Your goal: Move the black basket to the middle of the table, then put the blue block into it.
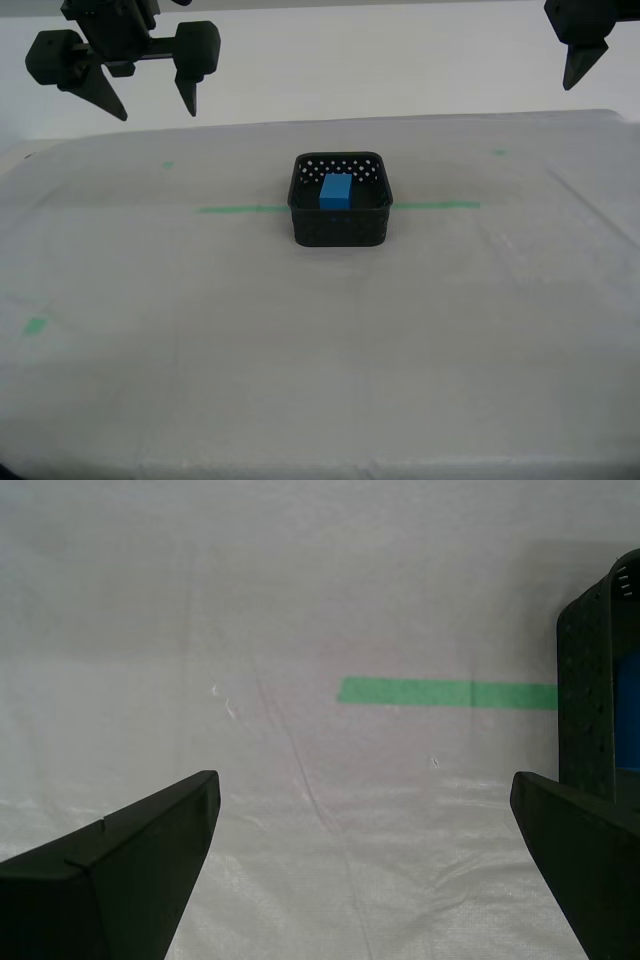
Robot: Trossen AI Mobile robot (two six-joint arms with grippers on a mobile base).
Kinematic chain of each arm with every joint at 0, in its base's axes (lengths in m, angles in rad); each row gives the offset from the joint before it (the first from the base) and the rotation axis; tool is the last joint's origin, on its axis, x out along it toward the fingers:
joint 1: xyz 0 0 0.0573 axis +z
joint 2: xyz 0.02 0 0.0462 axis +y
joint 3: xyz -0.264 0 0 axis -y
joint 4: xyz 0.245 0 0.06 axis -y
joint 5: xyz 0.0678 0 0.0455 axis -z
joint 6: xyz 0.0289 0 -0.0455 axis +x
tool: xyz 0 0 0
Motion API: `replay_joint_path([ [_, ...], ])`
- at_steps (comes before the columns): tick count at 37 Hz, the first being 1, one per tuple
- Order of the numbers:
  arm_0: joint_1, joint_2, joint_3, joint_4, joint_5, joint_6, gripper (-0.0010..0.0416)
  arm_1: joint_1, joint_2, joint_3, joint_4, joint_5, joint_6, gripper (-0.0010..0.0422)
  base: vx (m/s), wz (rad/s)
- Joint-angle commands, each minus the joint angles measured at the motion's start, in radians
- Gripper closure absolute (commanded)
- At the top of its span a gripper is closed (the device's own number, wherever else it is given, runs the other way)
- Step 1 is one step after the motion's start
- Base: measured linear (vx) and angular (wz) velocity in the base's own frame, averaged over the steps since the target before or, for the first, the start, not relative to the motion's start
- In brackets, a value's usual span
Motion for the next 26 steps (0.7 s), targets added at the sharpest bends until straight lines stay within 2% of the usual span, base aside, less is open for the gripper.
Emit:
replay_joint_path([
  [1,0.001,0.000,0.001,0.001,0.003,0.001,0.0007,0.000,0.000,0.001,0.002,-0.002,0.001,0.0012,0.000,0.000],
  [26,0.001,0.000,0.001,0.001,0.003,0.001,0.0007,0.000,0.000,0.001,0.003,-0.002,0.002,0.0012,0.000,0.000],
])
